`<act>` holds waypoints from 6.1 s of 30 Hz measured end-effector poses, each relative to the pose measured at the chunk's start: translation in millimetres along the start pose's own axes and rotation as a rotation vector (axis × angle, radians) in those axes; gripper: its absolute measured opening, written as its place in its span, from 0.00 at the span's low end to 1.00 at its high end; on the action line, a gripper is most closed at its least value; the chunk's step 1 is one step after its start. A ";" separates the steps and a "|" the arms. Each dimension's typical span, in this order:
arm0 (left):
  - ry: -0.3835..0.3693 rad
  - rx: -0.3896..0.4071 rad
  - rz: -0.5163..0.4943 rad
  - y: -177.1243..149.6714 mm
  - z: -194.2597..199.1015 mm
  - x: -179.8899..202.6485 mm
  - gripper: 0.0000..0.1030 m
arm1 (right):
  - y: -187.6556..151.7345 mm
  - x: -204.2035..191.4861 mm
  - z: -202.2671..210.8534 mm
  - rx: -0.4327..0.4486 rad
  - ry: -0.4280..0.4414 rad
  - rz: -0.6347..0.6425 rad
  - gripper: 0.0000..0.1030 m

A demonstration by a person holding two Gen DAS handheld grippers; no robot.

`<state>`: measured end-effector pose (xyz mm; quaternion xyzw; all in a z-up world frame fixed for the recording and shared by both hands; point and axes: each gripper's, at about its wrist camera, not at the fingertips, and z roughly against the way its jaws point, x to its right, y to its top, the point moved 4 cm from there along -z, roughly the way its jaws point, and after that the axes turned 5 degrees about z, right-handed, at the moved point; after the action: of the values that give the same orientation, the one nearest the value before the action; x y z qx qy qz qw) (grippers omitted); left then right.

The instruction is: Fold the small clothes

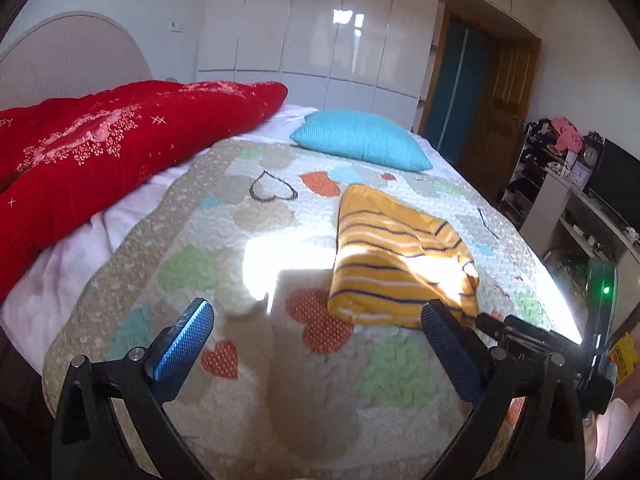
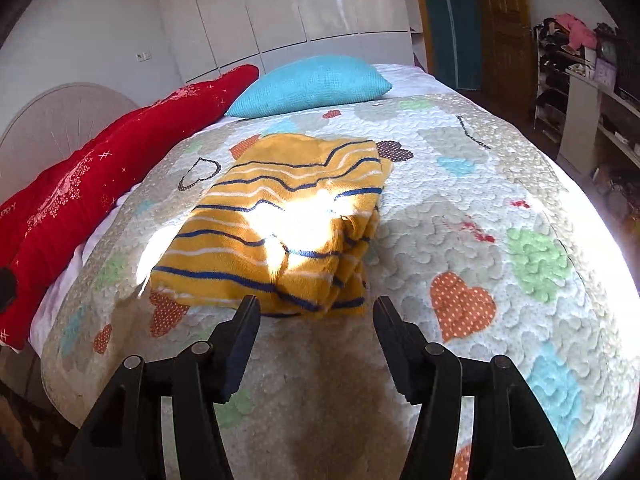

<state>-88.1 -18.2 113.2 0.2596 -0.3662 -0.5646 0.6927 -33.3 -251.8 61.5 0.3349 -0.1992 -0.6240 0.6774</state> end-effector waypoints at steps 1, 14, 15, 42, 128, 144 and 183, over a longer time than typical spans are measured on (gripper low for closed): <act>0.000 -0.016 0.001 -6.9 2.0 0.8 1.00 | -2.8 -0.7 6.1 0.005 0.009 -0.013 0.65; 0.145 -0.102 -0.057 -37.8 -13.4 -6.9 1.00 | -25.7 -36.9 13.1 -0.028 0.027 0.035 0.72; 0.162 -0.101 -0.065 -37.6 -13.9 -7.2 1.00 | -27.0 -37.8 11.5 -0.033 0.029 0.036 0.73; 0.170 -0.144 -0.133 -50.0 -23.2 3.8 1.00 | -38.8 -32.4 1.8 -0.073 0.023 0.026 0.76; 0.086 -0.330 -0.089 -79.6 -50.6 3.6 1.00 | -61.3 -31.0 -3.6 -0.107 -0.011 0.038 0.81; 0.073 -0.330 -0.079 -79.9 -50.9 3.1 1.00 | -61.4 -32.8 -3.6 -0.103 -0.020 0.055 0.81; 0.033 -0.402 -0.025 -90.7 -63.2 -2.6 1.00 | -68.0 -40.4 -5.7 -0.103 -0.015 0.083 0.84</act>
<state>-91.5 -39.8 4.8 0.1301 -0.2315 -0.6306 0.7293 -83.5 -210.9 15.8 0.2863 -0.1854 -0.6071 0.7177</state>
